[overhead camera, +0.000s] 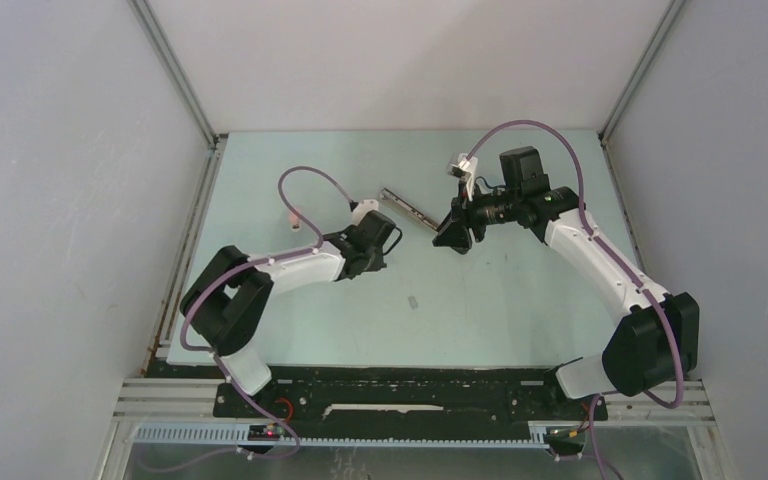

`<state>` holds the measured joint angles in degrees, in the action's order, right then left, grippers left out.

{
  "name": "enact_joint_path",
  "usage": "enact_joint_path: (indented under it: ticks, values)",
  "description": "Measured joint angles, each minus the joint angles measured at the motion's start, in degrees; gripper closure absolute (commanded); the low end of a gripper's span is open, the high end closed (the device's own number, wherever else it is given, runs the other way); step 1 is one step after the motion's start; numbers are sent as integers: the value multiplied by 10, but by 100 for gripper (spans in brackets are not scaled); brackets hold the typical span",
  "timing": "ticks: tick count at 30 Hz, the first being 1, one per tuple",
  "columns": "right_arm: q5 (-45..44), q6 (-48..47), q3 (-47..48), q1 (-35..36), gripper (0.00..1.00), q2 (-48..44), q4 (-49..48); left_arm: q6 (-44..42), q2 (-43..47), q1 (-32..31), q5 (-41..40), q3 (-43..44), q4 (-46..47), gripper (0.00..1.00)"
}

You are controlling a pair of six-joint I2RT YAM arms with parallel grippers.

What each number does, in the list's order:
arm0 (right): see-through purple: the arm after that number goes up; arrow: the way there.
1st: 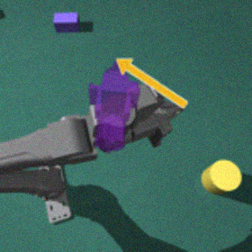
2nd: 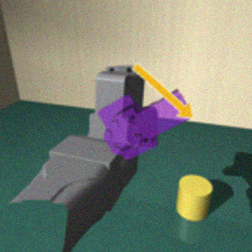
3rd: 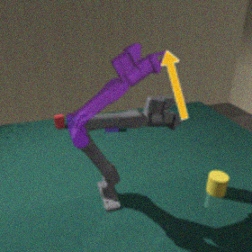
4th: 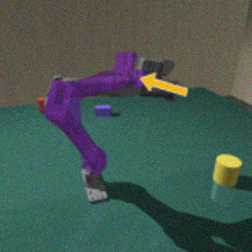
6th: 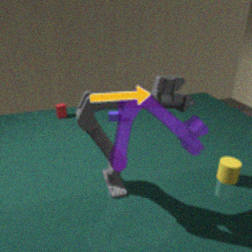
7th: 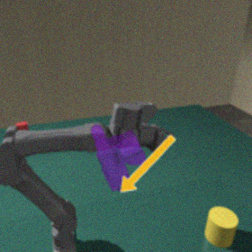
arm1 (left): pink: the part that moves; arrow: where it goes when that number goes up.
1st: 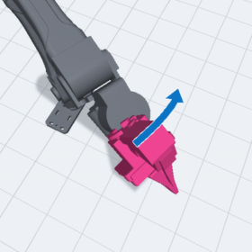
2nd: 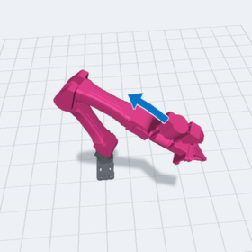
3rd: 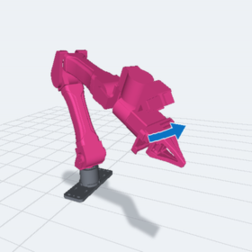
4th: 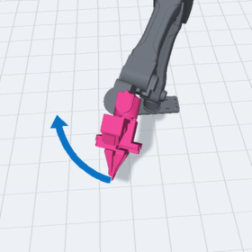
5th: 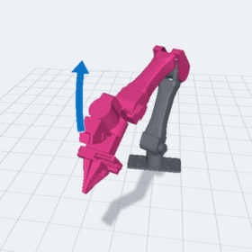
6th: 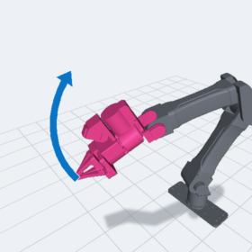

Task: Unload the staples from the stapler
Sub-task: Pick up the staple from the center of the board, then place the staple in the staple box.

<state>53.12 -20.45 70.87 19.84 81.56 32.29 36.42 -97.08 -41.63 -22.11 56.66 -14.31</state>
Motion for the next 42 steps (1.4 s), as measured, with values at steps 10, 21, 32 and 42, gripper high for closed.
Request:
enact_joint_path:
  ticks: [10, 21, 32, 42]
  values:
    - [0, 0, 0, -4, 48, 0, 0, -10, -12, 6, -5, 30, -19, 84]
    - [5, 0, 0, -10, 48, 0, 0, -24, -47, 33, -4, 91, -21, 85]
    - [10, 0, 0, -11, 48, 0, 0, -23, -84, 45, -4, 104, -22, 85]
    - [14, 0, 0, -15, 48, 0, 0, -18, -90, 49, -4, 104, -21, 85]
